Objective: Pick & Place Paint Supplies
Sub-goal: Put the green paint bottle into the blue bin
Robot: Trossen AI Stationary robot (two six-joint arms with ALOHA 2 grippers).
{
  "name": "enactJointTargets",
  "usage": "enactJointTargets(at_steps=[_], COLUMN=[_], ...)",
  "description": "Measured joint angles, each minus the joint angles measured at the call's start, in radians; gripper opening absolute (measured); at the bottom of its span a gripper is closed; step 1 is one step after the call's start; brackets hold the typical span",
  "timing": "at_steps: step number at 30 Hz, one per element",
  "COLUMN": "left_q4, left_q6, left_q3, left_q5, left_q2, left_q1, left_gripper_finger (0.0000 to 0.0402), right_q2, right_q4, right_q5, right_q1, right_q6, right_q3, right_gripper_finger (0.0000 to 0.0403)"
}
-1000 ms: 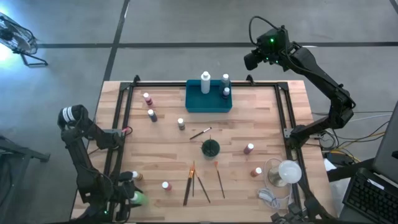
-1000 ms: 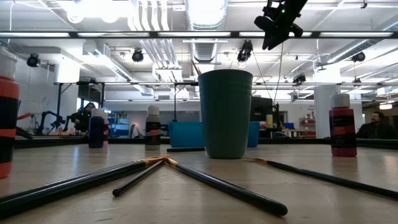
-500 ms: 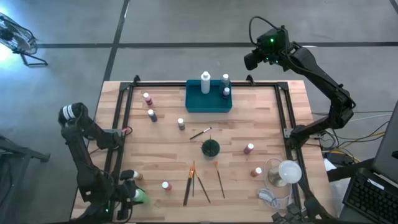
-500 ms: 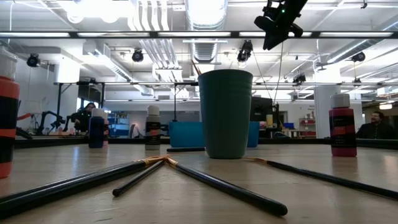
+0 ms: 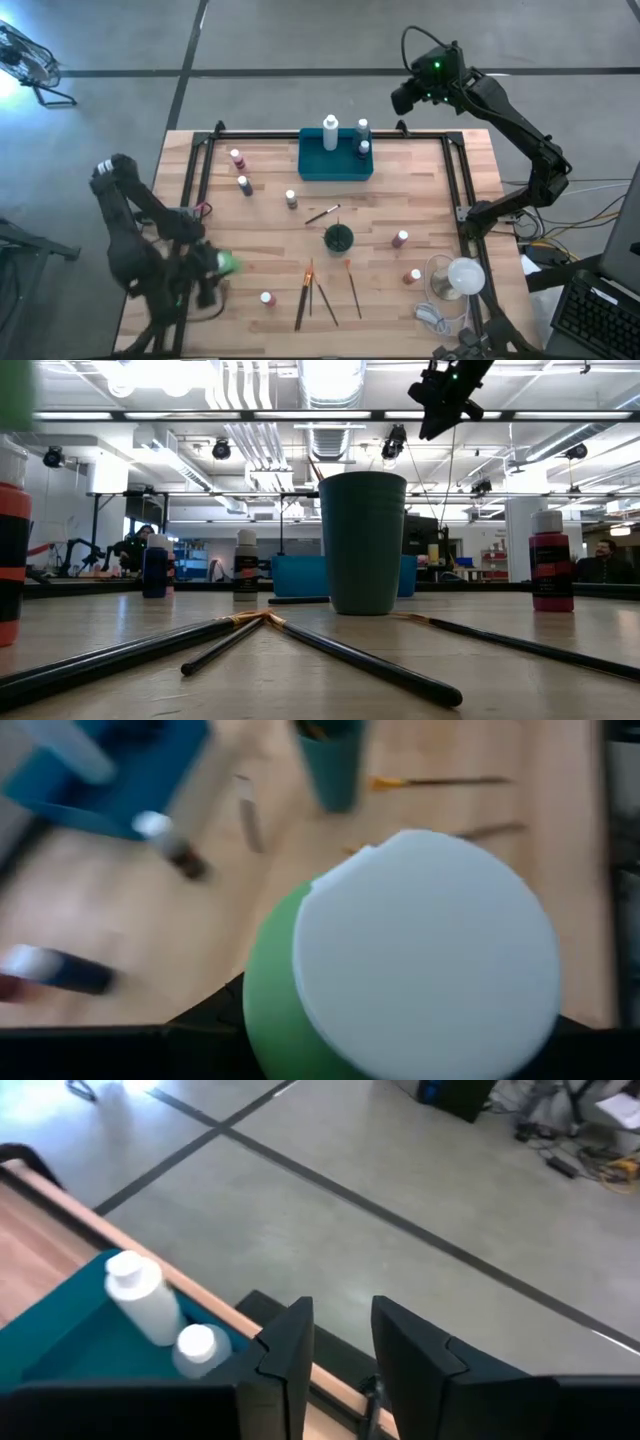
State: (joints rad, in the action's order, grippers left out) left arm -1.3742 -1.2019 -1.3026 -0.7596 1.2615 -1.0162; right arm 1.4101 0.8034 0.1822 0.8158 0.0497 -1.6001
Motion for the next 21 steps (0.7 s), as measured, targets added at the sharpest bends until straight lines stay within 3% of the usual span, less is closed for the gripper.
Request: enactJointTargets(at_steps=[7,11,15,21], left_q4=[0.033,0.25,0.539,0.736], left_q6=[0.309,0.63,0.967,1.188], left_q3=[-0.002,0.0,0.0,0.002], left_q5=[-0.049,-0.039,0.128,0.325], left_q2=[-0.058,-0.074,-0.071,-0.031], left_q1=[0.41,0.682,0.931,1.246], left_gripper_finger=[0.0193,0.0193,0.0192,0.0191], right_q2=[0.0,0.0,0.0,0.0], right_q4=[0.007,0.007,0.014,0.056], right_q5=[0.0,0.003,0.002,0.003], right_q1=[0.016,0.039,0.061,0.094], right_q6=[0.026,-0.004,-0.005,-0.005], right_q3=[0.0,0.0,0.0,0.0], right_gripper_finger=[0.0128,0.0139,0.0147,0.0158])
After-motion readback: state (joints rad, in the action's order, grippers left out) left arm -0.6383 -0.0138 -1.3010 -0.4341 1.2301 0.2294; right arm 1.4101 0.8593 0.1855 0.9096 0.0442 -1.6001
